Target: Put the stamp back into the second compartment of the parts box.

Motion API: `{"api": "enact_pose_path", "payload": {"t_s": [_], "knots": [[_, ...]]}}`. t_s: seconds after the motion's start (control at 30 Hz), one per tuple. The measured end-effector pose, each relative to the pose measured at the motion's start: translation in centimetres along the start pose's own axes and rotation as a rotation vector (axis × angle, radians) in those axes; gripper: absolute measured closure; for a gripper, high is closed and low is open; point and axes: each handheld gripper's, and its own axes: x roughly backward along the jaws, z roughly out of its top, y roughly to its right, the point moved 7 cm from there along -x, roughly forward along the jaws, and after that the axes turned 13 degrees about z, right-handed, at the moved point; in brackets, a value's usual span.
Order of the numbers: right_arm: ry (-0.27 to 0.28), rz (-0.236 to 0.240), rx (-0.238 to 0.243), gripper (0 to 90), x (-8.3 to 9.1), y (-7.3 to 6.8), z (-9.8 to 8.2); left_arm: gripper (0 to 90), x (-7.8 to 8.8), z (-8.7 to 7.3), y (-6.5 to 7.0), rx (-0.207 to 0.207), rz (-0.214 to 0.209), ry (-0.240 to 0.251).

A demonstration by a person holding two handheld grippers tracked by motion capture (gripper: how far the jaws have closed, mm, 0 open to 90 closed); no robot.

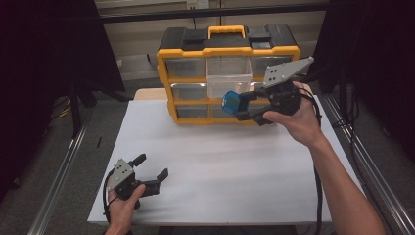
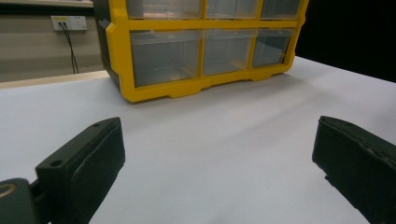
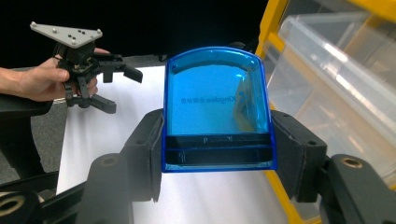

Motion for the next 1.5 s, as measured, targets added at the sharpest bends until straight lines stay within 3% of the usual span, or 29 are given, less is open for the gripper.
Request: {"api": "enact_pose_path", "payload": {"t_s": [0.07,0.2,0.43,0.57,0.73,0.77,0.87,0.93,1.4,1.5], "knots": [[-0.007,-0.007,0.006,41.7,0.2,0.1,0.6,2.7,-0.1,0.0,0.1,0.014,-0.006,0.001],[-0.011,-0.010,0.016,41.7,0.6,0.6,1.7,2.7,0.0,0.0,0.0,0.000,-0.002,-0.001],[-0.034,-0.040,0.031,41.7,1.2,1.2,3.3,2.7,-0.1,-0.1,0.1,0.011,-0.010,-0.003],[-0.048,-0.056,0.022,41.7,1.8,1.8,4.0,2.7,0.0,-0.1,0.1,-0.008,-0.015,-0.008],[-0.048,-0.062,0.013,41.7,2.3,2.5,4.6,2.7,0.0,-0.1,0.2,0.002,-0.024,-0.007],[-0.050,-0.062,0.012,41.7,2.3,2.6,4.7,2.7,-0.2,0.1,0.4,0.043,-0.008,0.010],[-0.057,-0.075,0.026,41.6,2.3,2.9,5.0,2.7,0.0,0.0,0.2,0.002,-0.014,-0.004],[-0.070,-0.085,0.030,41.6,2.3,3.1,5.3,2.7,0.0,0.1,0.2,0.007,-0.010,0.006],[-0.159,-0.105,-0.010,41.6,1.6,5.6,7.0,2.7,0.0,0.1,0.0,0.022,0.002,0.008],[-0.181,-0.107,-0.028,41.7,1.5,6.3,7.3,2.7,0.0,0.1,0.1,0.024,-0.014,0.010]]}}
